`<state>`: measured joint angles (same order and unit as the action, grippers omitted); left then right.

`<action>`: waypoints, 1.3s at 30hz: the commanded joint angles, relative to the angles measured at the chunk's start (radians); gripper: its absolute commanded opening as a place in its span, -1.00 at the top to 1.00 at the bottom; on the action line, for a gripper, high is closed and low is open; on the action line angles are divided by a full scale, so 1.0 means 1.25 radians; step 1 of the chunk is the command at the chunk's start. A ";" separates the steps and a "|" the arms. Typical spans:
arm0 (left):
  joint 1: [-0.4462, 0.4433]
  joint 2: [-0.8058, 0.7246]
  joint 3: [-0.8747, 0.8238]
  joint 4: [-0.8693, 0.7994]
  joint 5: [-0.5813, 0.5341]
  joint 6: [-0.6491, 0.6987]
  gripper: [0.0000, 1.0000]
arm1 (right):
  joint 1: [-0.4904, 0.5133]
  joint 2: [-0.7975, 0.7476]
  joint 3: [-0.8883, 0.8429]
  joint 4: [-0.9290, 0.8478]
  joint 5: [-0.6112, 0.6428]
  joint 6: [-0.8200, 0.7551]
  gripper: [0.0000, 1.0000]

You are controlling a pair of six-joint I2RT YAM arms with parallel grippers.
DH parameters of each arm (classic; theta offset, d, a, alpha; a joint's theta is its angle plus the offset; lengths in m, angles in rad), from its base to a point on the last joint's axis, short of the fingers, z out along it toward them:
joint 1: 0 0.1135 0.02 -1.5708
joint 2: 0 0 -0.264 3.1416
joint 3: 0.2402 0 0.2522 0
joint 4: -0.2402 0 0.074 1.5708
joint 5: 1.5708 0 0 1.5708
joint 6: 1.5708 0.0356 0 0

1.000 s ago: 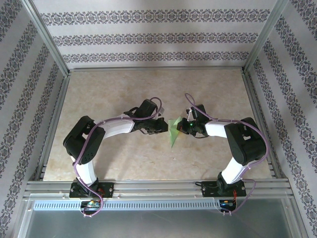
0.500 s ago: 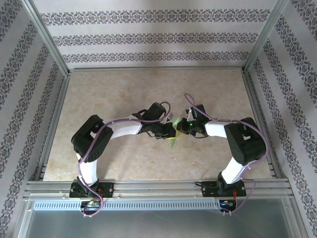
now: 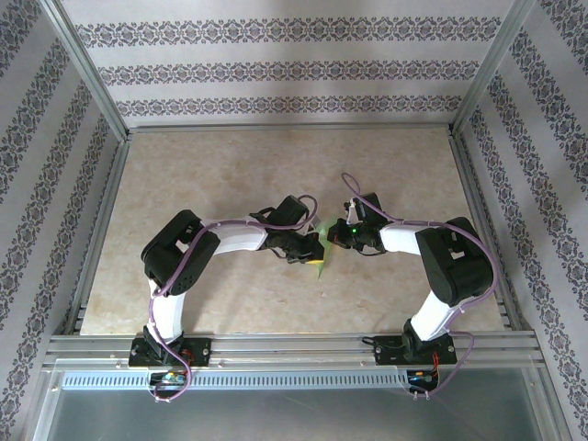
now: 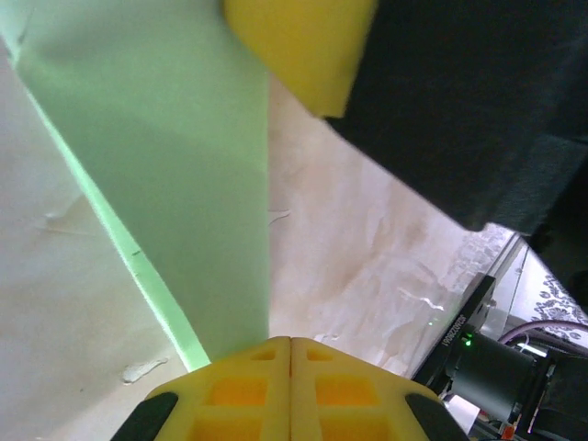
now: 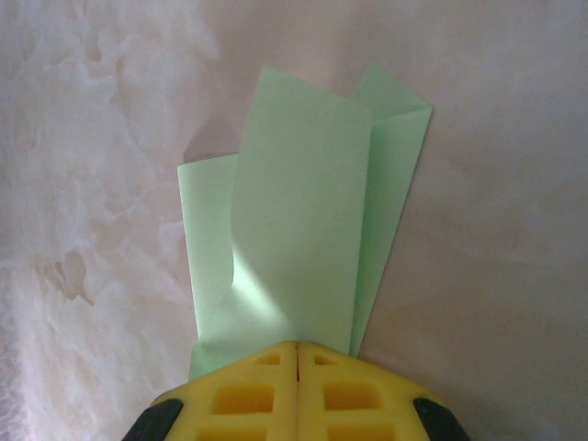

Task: Fold a paper plane with a square sheet of paper (fold left side to right side)
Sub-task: Fold the wing for the fifth time at the center of the table.

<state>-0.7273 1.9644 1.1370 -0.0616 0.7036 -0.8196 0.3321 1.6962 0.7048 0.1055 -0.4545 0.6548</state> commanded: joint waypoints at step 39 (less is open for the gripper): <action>-0.056 0.078 0.053 -0.238 -0.226 0.081 1.00 | -0.069 -0.203 -0.064 -0.056 -0.082 -0.011 1.00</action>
<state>-0.7864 2.0022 1.2163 -0.2302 0.5293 -0.7544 0.2440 1.4456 0.6693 0.0292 -0.5152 0.6544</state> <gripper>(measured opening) 0.054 0.060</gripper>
